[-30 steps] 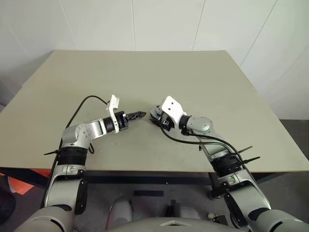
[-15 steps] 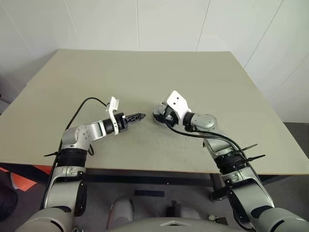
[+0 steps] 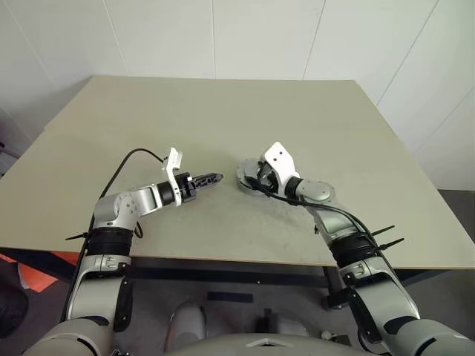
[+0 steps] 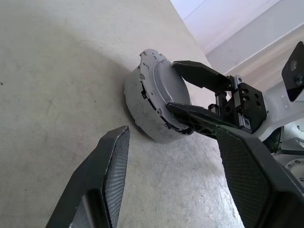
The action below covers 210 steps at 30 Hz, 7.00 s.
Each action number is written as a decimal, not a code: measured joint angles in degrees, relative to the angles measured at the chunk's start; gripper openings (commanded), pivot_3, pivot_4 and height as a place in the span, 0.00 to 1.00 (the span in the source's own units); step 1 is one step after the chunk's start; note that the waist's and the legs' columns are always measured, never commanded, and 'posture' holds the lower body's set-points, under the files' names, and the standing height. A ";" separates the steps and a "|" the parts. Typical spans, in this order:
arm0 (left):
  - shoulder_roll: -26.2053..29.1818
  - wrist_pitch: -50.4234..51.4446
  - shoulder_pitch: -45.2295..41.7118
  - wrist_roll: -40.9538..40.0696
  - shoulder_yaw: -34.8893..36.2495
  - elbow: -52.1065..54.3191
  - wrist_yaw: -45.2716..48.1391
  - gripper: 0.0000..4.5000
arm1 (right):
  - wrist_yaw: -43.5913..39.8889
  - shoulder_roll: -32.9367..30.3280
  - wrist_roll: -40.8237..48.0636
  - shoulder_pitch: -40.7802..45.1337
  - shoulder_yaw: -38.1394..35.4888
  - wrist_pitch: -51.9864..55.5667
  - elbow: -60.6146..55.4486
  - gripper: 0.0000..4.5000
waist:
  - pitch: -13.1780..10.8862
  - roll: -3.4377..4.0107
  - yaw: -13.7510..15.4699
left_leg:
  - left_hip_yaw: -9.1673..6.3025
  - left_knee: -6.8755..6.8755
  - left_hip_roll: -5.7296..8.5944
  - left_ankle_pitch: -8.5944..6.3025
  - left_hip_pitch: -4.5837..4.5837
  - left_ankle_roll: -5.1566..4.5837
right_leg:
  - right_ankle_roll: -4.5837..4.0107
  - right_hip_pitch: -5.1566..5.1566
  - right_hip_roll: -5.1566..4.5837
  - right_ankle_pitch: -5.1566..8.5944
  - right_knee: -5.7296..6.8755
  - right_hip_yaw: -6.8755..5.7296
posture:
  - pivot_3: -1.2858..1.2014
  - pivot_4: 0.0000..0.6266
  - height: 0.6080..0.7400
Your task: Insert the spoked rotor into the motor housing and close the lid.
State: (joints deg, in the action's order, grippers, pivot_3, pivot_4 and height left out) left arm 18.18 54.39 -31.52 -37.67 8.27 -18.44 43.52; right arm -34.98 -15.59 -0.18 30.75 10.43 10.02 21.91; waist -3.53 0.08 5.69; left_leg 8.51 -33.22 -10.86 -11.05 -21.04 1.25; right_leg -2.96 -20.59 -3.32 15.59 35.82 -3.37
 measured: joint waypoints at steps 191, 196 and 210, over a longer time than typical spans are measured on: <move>-0.96 2.12 2.34 -0.04 -0.63 3.60 -2.35 0.67 | -13.84 -2.20 9.15 2.27 -5.00 6.66 4.11 0.69 | 0.02 0.02 -0.03 | 0.06 0.13 -0.01 0.02 0.01 -0.05 | -0.18 -0.06 0.00 -0.07 -0.13 0.12 | 0.52 0.00 1.00; -0.97 2.12 2.34 -0.05 -0.63 3.60 -2.52 0.67 | -14.26 -2.86 8.11 1.95 -3.84 5.22 3.80 0.69 | 0.02 0.02 0.00 | 0.06 0.12 -0.01 0.01 0.01 -0.04 | -0.18 -0.06 0.00 -0.07 -0.12 0.11 | 0.52 0.00 1.00; -1.01 2.08 2.40 -0.06 -0.64 3.60 -2.54 0.67 | -11.77 -1.64 7.30 1.61 -3.59 4.15 3.67 0.69 | 0.02 0.01 -0.22 | 0.06 0.07 -0.04 0.04 0.06 0.00 | -0.22 -0.06 0.01 -0.06 -0.10 0.11 | 0.52 0.00 1.00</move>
State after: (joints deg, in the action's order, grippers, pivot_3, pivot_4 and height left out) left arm 17.16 56.47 -29.12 -37.74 7.63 -14.85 40.98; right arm -46.75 -17.23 7.12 32.36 6.83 14.18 25.59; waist -3.51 0.09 5.47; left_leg 8.57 -33.15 -10.89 -11.01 -20.98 1.25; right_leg -3.18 -20.64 -3.32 15.54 35.73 -3.26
